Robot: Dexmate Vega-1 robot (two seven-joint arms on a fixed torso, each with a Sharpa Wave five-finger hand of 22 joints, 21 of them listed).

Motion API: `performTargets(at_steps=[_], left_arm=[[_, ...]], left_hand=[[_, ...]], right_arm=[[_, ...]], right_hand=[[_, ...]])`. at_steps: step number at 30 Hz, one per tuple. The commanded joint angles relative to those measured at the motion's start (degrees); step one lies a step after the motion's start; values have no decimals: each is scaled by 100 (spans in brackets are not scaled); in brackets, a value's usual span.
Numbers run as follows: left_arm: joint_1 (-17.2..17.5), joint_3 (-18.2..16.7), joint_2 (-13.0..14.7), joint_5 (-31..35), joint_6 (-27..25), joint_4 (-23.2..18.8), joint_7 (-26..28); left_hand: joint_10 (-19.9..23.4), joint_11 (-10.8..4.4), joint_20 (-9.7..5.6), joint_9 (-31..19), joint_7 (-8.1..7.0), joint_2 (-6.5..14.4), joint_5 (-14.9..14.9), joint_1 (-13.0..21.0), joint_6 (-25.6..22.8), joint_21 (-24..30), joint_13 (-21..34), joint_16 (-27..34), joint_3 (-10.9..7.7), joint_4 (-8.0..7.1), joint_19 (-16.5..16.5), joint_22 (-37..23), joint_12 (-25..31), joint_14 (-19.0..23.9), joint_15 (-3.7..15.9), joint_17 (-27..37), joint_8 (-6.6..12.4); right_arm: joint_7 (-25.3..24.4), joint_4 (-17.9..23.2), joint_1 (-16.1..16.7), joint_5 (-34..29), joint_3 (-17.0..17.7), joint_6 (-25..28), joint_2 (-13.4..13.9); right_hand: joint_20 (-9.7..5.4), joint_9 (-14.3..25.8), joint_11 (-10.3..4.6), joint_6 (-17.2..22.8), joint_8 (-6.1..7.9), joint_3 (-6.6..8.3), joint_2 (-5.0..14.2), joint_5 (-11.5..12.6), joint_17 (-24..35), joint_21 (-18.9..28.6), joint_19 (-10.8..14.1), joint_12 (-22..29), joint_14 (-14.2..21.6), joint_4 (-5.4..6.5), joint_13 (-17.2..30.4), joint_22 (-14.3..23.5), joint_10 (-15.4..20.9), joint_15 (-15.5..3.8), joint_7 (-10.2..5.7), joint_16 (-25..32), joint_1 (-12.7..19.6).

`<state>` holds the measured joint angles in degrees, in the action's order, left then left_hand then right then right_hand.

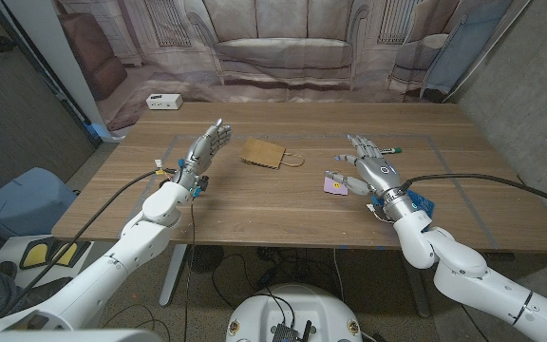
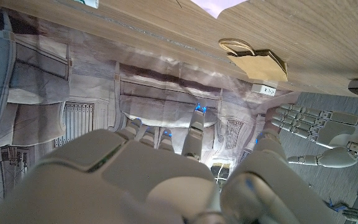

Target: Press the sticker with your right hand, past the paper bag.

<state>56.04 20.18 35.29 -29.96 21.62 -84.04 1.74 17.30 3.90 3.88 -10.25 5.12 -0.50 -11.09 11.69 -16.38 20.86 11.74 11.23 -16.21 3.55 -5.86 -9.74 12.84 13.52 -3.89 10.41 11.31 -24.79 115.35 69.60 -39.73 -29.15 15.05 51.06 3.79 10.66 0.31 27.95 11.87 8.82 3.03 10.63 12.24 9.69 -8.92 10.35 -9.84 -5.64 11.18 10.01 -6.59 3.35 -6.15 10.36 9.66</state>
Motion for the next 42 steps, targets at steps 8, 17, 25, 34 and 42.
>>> performTargets(at_steps=[8,17,25,34,42], left_arm=[[57,-43,40,16,-31,-109,54],[37,-36,48,9,-52,-95,22],[30,-20,44,-1,-84,-98,10],[26,-9,60,-2,-135,-133,7],[6,6,54,-21,-183,-124,-3]], left_hand=[[23,50,47,-15,-12,89,7,4,-42,-52,0,-6,-11,22,-33,-30,-5,-11,-34,6,-24],[37,36,45,-16,-13,98,7,3,-58,-76,0,-5,-11,25,-41,-31,-2,-4,-40,7,-21],[27,23,34,-16,38,105,8,1,-92,-97,0,-2,-10,29,-51,-32,-8,5,-43,7,-12],[36,19,26,-16,44,112,10,-1,-95,-124,0,-7,-8,33,-57,-33,-7,-1,-43,7,-16],[35,43,31,-16,58,116,10,-3,-99,-144,0,-11,-7,36,-62,-34,-10,-10,-44,7,-19]], right_arm=[[312,-26,-188,-153,-245,291,13],[591,35,-278,-263,-382,529,6],[593,-4,-324,-359,-469,592,4],[726,-63,-383,-312,-555,618,-25],[901,-87,-447,-181,-586,636,-20]], right_hand=[[31,19,-48,227,57,24,72,32,9,32,-285,15,-873,10,14,37,-132,-40,-64,20,-48],[51,20,-97,388,52,57,156,39,5,48,-585,17,-1035,19,14,45,-298,-40,-121,46,-68],[36,21,-141,494,65,98,216,45,-3,70,-701,62,-1053,7,15,45,-273,-46,-184,78,-41],[29,20,-150,453,32,122,242,46,-8,87,-723,67,-1059,-4,13,45,-286,-47,-170,90,-20],[26,20,-134,331,-30,125,234,40,-8,94,-772,57,-1091,-11,14,44,-346,-42,-168,95,-22]])
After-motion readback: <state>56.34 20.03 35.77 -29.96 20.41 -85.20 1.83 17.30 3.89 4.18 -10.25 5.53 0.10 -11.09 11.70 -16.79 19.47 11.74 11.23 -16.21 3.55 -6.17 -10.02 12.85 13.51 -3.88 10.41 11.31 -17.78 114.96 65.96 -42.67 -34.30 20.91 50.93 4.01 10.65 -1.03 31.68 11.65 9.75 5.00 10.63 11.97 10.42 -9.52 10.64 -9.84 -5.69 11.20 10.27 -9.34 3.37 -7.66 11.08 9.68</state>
